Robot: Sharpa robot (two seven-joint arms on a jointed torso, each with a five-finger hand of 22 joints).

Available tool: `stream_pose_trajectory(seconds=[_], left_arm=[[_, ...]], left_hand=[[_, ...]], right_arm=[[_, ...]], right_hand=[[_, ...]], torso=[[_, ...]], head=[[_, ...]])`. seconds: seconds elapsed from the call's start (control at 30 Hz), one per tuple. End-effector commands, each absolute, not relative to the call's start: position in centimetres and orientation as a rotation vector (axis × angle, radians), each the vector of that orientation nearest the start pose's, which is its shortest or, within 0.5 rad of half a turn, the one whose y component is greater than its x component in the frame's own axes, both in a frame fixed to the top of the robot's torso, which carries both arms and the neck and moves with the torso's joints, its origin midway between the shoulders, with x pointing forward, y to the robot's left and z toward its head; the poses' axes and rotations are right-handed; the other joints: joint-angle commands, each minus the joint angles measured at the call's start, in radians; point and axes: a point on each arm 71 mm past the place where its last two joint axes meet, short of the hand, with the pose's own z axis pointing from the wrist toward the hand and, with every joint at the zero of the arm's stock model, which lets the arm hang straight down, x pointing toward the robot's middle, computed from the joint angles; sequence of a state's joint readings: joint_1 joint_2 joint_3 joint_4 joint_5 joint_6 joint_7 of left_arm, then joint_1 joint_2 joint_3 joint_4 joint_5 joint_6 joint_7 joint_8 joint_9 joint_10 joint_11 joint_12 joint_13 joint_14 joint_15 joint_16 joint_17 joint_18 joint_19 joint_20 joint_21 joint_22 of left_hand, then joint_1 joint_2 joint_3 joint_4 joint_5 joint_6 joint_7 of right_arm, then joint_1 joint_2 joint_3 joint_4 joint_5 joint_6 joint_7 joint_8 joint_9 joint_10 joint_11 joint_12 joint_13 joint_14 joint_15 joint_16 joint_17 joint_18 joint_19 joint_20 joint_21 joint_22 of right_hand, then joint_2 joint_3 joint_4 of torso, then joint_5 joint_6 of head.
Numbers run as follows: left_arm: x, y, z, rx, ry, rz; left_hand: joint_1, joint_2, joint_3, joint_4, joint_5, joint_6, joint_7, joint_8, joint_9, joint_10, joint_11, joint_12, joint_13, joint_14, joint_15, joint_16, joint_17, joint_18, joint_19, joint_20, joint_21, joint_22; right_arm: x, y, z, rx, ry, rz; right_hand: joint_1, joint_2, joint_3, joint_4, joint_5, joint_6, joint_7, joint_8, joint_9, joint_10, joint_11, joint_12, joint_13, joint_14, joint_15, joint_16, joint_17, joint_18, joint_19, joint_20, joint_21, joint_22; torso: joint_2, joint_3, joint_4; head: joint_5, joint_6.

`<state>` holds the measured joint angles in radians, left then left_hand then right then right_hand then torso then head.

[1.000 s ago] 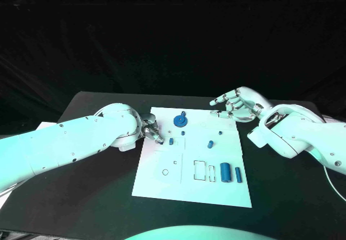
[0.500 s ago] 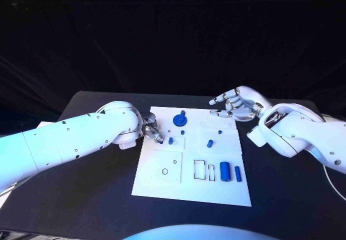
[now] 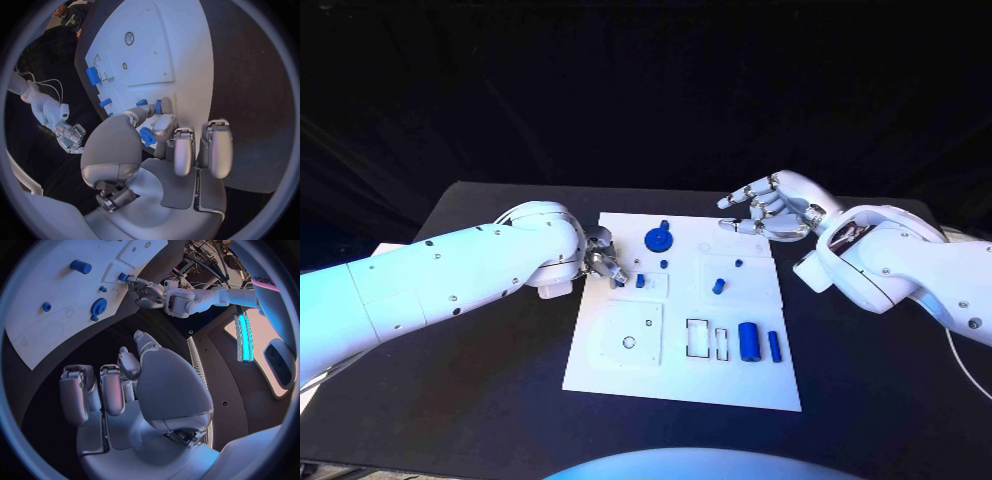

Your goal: Assemble the parts on the task board

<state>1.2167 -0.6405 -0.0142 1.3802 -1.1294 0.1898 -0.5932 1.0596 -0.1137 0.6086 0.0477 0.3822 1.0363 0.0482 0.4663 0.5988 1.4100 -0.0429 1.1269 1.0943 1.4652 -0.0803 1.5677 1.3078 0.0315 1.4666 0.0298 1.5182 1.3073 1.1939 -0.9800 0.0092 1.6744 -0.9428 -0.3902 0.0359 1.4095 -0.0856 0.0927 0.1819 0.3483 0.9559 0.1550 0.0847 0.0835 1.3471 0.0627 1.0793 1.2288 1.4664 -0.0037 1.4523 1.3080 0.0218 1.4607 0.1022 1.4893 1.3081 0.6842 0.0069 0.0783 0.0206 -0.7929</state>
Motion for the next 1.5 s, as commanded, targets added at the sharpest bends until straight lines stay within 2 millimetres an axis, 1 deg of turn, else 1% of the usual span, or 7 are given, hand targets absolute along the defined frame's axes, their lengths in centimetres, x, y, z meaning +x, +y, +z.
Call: stream_pose_trajectory(seconds=[0.03,0.43,0.67,0.9,1.03,1.3,1.5], left_arm=[[49.72,15.58,-23.03,-0.081,2.394,-0.335],[49.88,15.56,-23.01,-0.097,2.385,-0.325],[49.88,15.58,-23.1,-0.092,2.397,-0.309],[49.96,15.72,-23.18,-0.096,2.404,-0.289],[50.09,15.86,-23.23,-0.104,2.404,-0.277],[50.16,15.9,-23.27,-0.107,2.405,-0.269],[50.24,15.93,-23.23,-0.117,2.395,-0.275]], left_hand=[[-0.014,0.005,0.018,-0.019,0.006,0.027,-0.022,-0.004,-0.001,0.006,0.001,0.007,0.001,0.106,-0.008,0.003,0.263,-0.017,0.075,-0.005,0.006,0.224],[-0.044,0.016,0.005,0.003,0.006,0.037,-0.024,-0.008,-0.006,0.01,-0.001,0.01,0.003,0.106,-0.011,0.003,0.263,-0.019,0.079,-0.007,0.012,0.23],[-0.068,0.014,-0.008,0.018,0.005,0.043,-0.026,-0.01,-0.009,0.012,-0.003,0.012,0.005,0.106,-0.011,0.003,0.263,-0.02,0.082,-0.008,0.015,0.233],[-0.098,0.01,-0.035,0.035,0.003,0.05,-0.028,-0.012,-0.012,0.014,-0.004,0.013,0.005,0.106,-0.013,0.003,0.263,-0.021,0.083,-0.009,0.017,0.235],[-0.115,0.013,-0.057,0.048,0.003,0.055,-0.029,-0.013,-0.014,0.015,-0.005,0.014,0.006,0.106,-0.013,0.003,0.263,-0.021,0.084,-0.01,0.019,0.236],[-0.128,0.012,-0.079,0.058,0.002,0.059,-0.03,-0.015,-0.016,0.016,-0.006,0.014,0.005,0.106,-0.014,0.003,0.263,-0.022,0.085,-0.01,0.02,0.237],[-0.148,0.01,-0.123,0.077,0.001,0.065,-0.031,-0.017,-0.019,0.018,-0.006,0.015,0.004,0.106,-0.014,0.003,0.263,-0.022,0.085,-0.011,0.02,0.238]], right_arm=[[46.17,-22.37,-15.42,0.297,1.633,1.006],[46.15,-22.4,-15.42,0.297,1.633,1.006],[46.12,-22.42,-15.42,0.296,1.635,1.006],[46.12,-22.47,-15.43,0.305,1.637,1.009],[46.11,-22.53,-15.43,0.31,1.637,1.01],[46.11,-22.55,-15.42,0.311,1.636,1.011],[46.12,-22.56,-15.43,0.311,1.637,1.011]], right_hand=[[0.004,0.002,-0.004,-0.001,0.004,0.008,-0.002,-0.003,-0.001,-0.004,-0.001,-0.004,-0.001,0.063,-0.007,-0.003,0.081,0.015,-0.005,-0.001,-0.005,0.125],[0.004,0.002,-0.004,-0.001,0.004,0.008,-0.002,-0.003,-0.001,-0.004,-0.001,-0.004,-0.001,0.063,-0.007,-0.003,0.081,0.015,-0.004,-0.001,-0.005,0.126],[0.004,0.002,-0.004,-0.001,0.005,0.008,-0.002,-0.003,-0.001,-0.004,-0.001,-0.004,-0.001,0.062,-0.007,-0.004,0.08,0.015,-0.005,-0.001,-0.005,0.125],[0.004,0.002,-0.004,-0.001,0.005,0.008,-0.002,-0.003,-0.001,-0.004,-0.001,-0.004,-0.001,0.062,-0.007,-0.004,0.08,0.015,-0.005,-0.001,-0.005,0.125],[0.004,0.002,-0.004,-0.001,0.005,0.008,-0.002,-0.003,-0.001,-0.004,-0.001,-0.004,-0.001,0.062,-0.007,-0.004,0.08,0.015,-0.005,-0.001,-0.005,0.125],[0.004,0.002,-0.004,-0.001,0.005,0.008,-0.002,-0.003,-0.001,-0.004,-0.001,-0.004,-0.001,0.062,-0.007,-0.004,0.08,0.015,-0.005,-0.001,-0.005,0.125],[0.004,0.002,-0.004,-0.001,0.005,0.008,-0.002,-0.003,-0.001,-0.004,-0.001,-0.004,-0.001,0.062,-0.007,-0.004,0.08,0.015,-0.005,-0.001,-0.005,0.125]], torso=[[0.0,-0.0003,0.0006],[0.0,-0.0003,0.0],[0.0,0.0006,0.0003],[0.0,0.0002,-0.0001],[0.001,0.0,0.0003],[0.0,-0.0006,0.0008],[0.0,-0.0008,0.0009]], head=[[0.0,0.001],[-0.002,0.003],[-0.004,0.002],[-0.004,0.002],[-0.005,0.001],[-0.006,0.0],[-0.006,0.001]])
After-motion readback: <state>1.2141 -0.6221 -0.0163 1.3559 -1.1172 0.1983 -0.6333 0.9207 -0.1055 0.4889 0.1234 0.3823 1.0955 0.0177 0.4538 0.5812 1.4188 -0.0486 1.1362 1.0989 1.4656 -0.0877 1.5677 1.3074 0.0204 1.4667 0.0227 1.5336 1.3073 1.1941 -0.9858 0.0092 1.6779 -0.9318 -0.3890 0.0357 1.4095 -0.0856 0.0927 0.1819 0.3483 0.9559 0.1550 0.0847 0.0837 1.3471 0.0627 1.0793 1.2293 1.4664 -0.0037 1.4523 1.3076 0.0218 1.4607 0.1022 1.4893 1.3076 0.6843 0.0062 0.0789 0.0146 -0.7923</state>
